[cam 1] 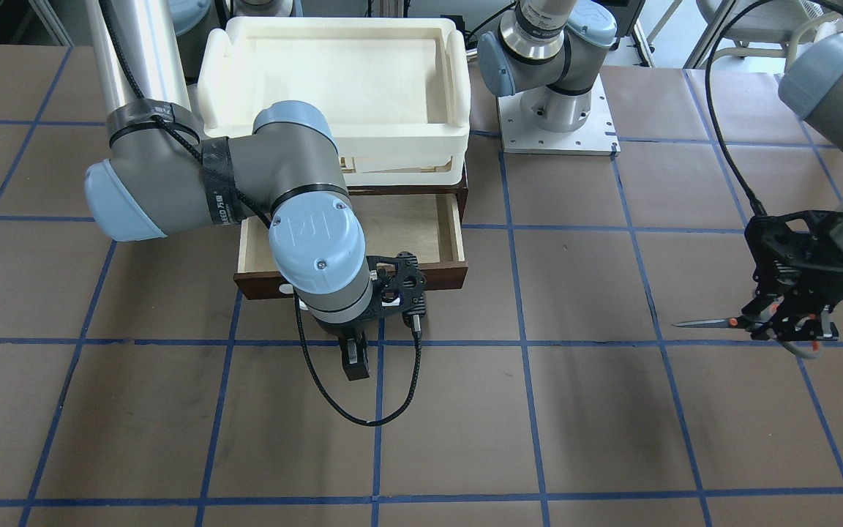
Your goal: Place scissors in drawer with both arms
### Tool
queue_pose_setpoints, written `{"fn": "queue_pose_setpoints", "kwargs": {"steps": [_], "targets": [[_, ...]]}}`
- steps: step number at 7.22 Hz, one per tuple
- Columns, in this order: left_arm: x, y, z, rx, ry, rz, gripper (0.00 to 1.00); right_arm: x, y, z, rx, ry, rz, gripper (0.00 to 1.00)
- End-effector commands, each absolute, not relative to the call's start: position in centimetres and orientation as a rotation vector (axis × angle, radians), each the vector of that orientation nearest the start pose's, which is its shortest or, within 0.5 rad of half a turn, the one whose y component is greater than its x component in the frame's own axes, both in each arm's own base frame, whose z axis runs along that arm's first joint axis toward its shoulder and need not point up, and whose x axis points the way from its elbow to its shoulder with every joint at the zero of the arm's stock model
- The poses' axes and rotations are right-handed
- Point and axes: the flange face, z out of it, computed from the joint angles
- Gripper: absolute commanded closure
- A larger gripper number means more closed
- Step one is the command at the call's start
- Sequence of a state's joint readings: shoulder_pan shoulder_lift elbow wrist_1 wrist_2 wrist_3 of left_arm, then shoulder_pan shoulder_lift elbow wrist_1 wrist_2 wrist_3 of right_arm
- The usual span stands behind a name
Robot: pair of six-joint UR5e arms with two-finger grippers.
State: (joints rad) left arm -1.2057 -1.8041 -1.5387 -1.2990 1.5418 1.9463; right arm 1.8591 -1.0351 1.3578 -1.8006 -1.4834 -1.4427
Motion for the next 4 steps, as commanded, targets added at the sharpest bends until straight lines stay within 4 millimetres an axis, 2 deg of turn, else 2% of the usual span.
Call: {"fn": "queue_pose_setpoints", "kwargs": {"steps": [1,2,4], "targets": [[0.2,-58.6,44.0,-2.167,-2.319,0.093,1.00,32.7,-61.6,29.2,-2.295,1.971,0.023,0.00],[-3.0,-58.0,44.4,-2.180,-2.296,0.072,1.00,32.7,-62.3,30.2,-2.296,1.985,-0.011,0.00],[-5.7,-56.5,45.8,-2.153,-2.287,0.087,1.00,32.5,-62.7,30.6,-2.302,1.987,-0.023,0.00]]}}
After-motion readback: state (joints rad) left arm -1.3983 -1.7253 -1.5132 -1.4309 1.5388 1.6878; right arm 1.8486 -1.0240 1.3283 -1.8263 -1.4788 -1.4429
